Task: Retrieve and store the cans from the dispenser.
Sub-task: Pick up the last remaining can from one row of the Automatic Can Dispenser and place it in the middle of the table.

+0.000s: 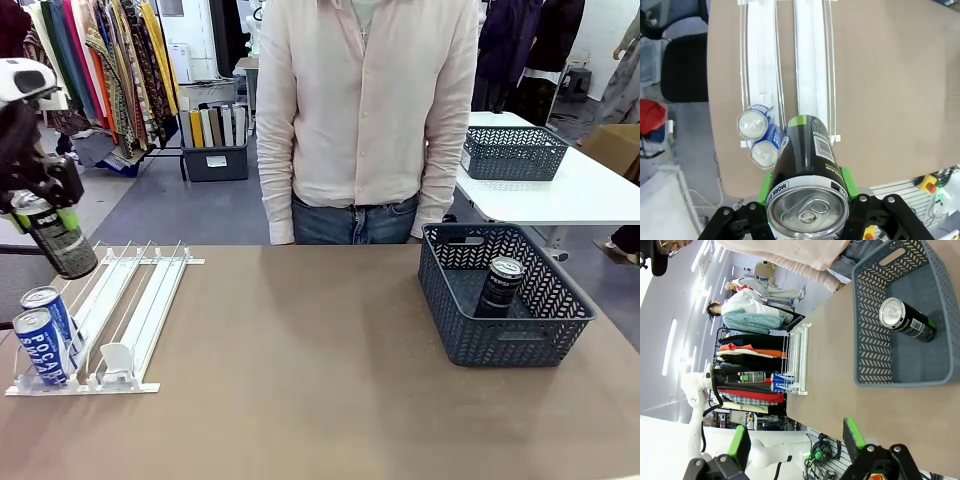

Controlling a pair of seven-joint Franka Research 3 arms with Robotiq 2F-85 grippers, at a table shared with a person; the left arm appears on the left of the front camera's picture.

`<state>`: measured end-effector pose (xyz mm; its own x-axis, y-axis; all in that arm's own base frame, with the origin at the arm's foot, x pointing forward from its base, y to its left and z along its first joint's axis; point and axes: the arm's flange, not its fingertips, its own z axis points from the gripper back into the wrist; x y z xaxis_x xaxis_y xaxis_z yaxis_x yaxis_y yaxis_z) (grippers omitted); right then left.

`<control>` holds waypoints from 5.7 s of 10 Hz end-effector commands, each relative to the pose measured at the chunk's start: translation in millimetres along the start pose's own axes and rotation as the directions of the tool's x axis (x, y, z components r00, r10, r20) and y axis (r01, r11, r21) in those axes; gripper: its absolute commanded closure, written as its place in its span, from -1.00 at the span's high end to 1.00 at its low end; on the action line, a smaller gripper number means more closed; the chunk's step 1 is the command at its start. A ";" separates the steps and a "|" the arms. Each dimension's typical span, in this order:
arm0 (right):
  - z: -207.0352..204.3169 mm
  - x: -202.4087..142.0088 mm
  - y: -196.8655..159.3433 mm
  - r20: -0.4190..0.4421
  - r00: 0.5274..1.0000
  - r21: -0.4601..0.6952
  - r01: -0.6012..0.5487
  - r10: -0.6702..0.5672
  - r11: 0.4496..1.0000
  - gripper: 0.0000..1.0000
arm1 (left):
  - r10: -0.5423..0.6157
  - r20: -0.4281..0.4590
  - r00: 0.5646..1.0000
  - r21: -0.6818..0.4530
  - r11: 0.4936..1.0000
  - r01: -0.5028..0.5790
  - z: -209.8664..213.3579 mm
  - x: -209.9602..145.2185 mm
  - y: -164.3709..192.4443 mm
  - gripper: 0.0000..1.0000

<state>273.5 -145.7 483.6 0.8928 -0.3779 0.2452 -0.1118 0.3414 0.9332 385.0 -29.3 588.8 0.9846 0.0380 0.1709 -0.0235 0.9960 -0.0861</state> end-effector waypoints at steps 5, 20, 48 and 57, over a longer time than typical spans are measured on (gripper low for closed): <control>-1.4 2.9 0.5 0.016 1.000 0.028 -0.026 0.026 0.999 1.00 | -0.017 -0.013 1.000 0.011 1.000 0.017 -6.5 0.9 -8.1 -1.00; -1.4 2.9 0.5 0.016 1.000 0.028 -0.026 0.026 0.999 1.00 | -0.360 -0.148 0.921 -0.027 0.932 0.360 -173.7 -11.0 -377.4 -1.00; -1.4 2.9 0.5 0.016 1.000 0.028 -0.026 0.026 0.999 1.00 | 0.022 -0.292 0.956 -0.833 0.485 -0.266 -76.6 43.3 9.2 1.00; -1.4 2.9 0.5 0.016 1.000 0.028 -0.026 0.026 0.999 1.00 | 0.105 -0.344 0.933 -0.879 0.313 -0.360 -104.4 -3.3 124.0 1.00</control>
<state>273.4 -146.5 483.1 0.8925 -0.3794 0.2439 -0.1099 0.3415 0.9334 396.2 81.2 474.2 0.9796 0.0961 -0.1765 -0.1948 0.2379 -0.9515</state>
